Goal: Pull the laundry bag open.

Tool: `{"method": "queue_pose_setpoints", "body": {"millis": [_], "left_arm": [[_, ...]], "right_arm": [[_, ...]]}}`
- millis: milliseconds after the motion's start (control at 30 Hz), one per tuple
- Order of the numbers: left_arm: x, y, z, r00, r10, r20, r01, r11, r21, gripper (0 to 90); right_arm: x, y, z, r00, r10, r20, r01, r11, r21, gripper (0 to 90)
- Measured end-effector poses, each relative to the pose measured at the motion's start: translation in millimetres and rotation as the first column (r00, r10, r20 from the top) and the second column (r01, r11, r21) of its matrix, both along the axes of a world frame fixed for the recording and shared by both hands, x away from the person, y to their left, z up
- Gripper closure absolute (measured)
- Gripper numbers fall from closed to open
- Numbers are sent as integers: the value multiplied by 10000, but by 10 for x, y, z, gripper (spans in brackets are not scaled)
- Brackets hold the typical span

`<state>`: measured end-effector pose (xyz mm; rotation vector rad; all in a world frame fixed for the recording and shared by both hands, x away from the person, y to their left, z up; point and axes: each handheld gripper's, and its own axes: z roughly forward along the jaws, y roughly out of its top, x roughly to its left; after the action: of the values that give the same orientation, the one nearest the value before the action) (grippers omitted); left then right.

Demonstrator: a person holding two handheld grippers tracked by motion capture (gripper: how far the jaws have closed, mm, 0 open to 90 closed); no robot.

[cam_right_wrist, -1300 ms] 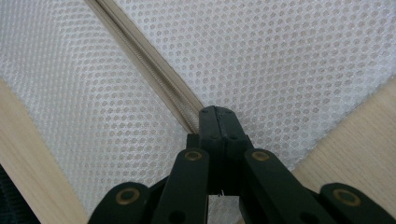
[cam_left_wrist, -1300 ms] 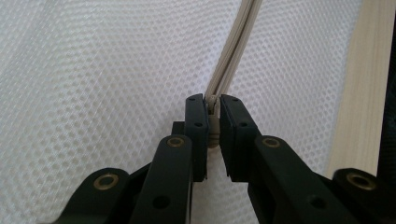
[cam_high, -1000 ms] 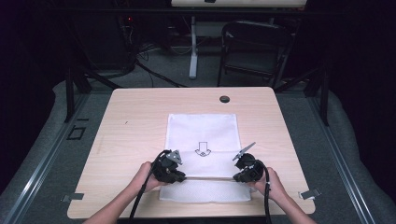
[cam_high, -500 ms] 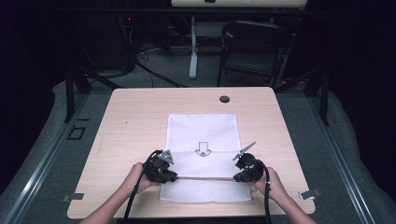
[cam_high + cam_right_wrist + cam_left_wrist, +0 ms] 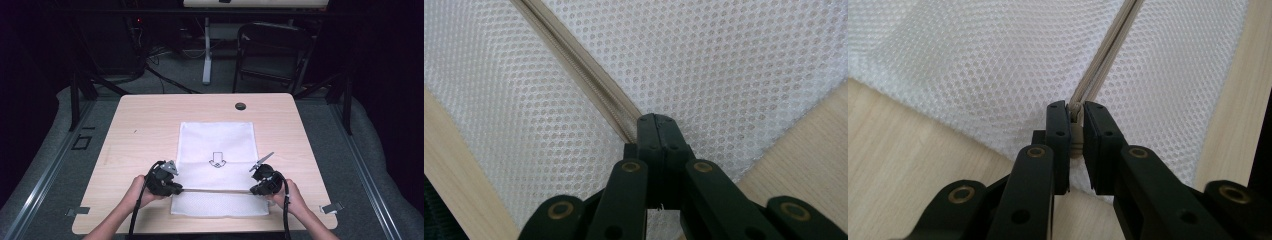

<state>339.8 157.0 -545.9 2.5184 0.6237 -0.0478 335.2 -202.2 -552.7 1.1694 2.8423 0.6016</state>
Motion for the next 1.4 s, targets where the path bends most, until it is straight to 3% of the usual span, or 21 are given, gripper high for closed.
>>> {"method": "queue_pose_setpoints", "body": {"millis": [567,700,800,933,1000,1033,1067,1200,1267,1333,1400], "left_arm": [[-22,233,-11,9981,599,-112,-594,9976,344,819],[-16,236,-21,9961,794,-371,-778,9960,441,819],[-8,240,-23,9959,804,-405,-785,9959,455,818],[-3,217,-21,9946,962,-384,-940,9940,559,799],[9,215,-16,9932,1054,-500,-1031,9936,459,661],[15,214,-8,9917,1183,-510,-1160,9922,446,578],[14,215,6,9903,1301,-484,-1283,9910,380,514],[14,252,99,9851,1709,-192,-1707,9852,115,341],[3,275,149,9774,2112,-32,-2112,9774,136,256],[-3,322,194,9575,2884,-47,-2882,9573,207,187],[-15,369,222,9433,3319,34,-3319,9431,214,155]], "right_arm": [[0,-6,-8,10000,-9,39,9,9999,129,900],[3,-10,-5,10000,33,-14,-33,9999,135,900],[-11,-4,-21,9998,-185,29,184,9991,388,900],[13,-42,-18,9999,-12,-125,17,9991,433,900],[21,-52,-13,9997,159,-184,-147,9979,626,797],[13,-44,2,9991,347,-262,-325,9964,782,670],[-2,-31,33,9974,620,-357,-589,9948,835,644],[-66,-69,234,9983,431,398,-478,9905,1286,501],[-99,-132,350,9957,190,905,-322,9886,1469,376],[-139,-193,436,9913,-106,1313,-71,9910,1336,259],[-171,-263,482,9844,-465,1694,272,9930,1148,155]]}}
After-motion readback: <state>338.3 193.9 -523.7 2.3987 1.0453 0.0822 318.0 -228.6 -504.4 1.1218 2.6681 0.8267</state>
